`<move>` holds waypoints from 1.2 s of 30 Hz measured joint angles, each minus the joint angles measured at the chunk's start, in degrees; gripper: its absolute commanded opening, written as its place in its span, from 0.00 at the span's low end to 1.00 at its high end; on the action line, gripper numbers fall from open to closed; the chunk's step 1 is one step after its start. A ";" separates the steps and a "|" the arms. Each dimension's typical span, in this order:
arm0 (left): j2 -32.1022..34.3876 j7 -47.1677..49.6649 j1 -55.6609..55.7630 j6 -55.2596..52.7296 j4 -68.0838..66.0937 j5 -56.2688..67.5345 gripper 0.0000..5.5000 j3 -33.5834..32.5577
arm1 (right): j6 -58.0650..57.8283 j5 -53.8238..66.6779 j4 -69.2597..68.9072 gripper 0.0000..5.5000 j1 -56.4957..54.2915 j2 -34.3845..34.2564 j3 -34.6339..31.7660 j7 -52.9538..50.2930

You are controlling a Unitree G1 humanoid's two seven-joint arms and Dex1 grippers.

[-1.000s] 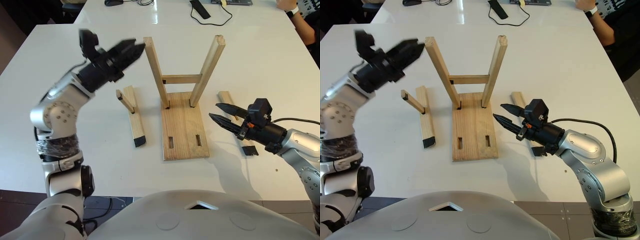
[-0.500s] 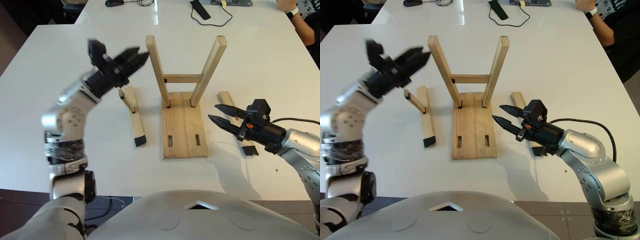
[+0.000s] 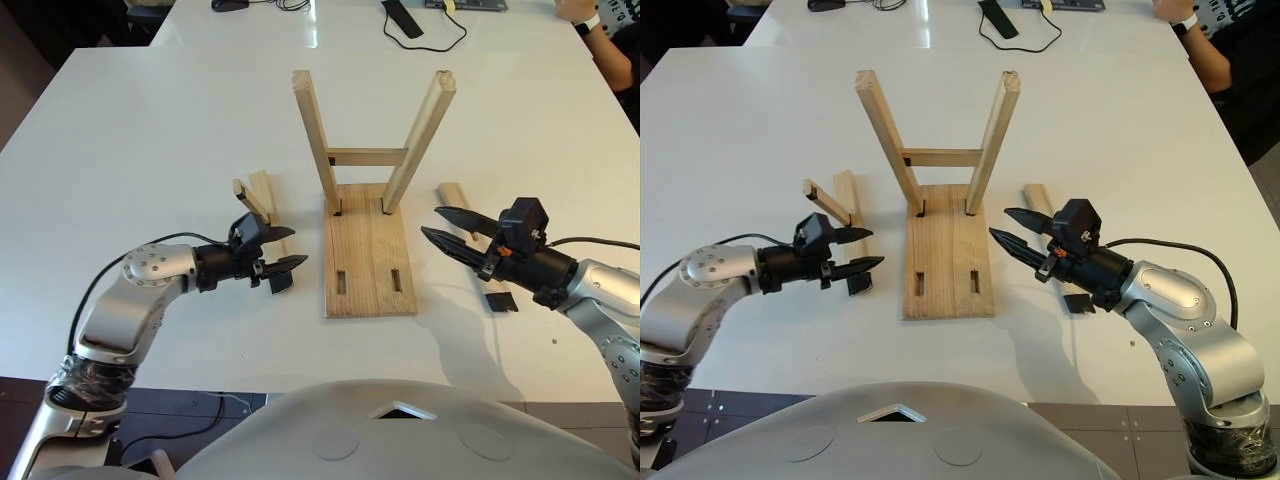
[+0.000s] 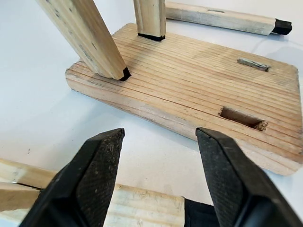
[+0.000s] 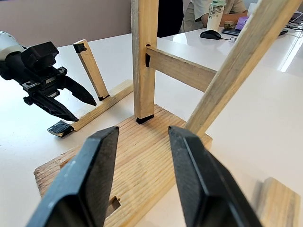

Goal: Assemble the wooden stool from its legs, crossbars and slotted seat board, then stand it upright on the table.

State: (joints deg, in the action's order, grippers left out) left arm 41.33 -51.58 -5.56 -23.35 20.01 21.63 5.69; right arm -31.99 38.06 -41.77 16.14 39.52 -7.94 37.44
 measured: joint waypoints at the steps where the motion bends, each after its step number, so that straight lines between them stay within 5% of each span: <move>1: 0.02 -0.25 -0.07 0.67 -0.40 -0.62 0.51 0.00 | 0.00 0.00 0.02 0.35 -0.01 0.00 0.03 0.03; 10: 12.47 -12.45 -1.88 16.16 -10.22 -7.98 0.51 -0.97 | 0.13 -0.71 -0.12 0.35 0.63 -0.74 0.11 -0.66; 17: 14.28 -14.01 7.04 19.68 -21.66 -10.12 0.51 -3.39 | 0.47 -1.74 -0.58 0.35 1.41 -1.50 0.70 -1.70; 23: 10.16 -11.82 11.49 8.40 -18.26 -3.06 0.51 -5.89 | 0.55 -1.97 -0.57 0.35 1.37 -1.48 0.73 -1.56; 28: 9.19 -8.70 6.01 -1.95 -9.79 -0.33 0.64 -5.89 | 0.60 -2.70 -0.55 0.35 1.35 -1.13 0.94 -1.17; 36: 3.32 2.79 3.87 -13.84 -0.31 -1.25 0.65 -1.86 | 0.61 -2.55 -0.83 0.35 1.44 -1.40 1.20 -1.27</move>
State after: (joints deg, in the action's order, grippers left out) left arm 44.65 -48.78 -1.69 -37.20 19.70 20.38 3.83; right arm -31.38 35.51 -42.59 17.58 38.13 -6.74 36.17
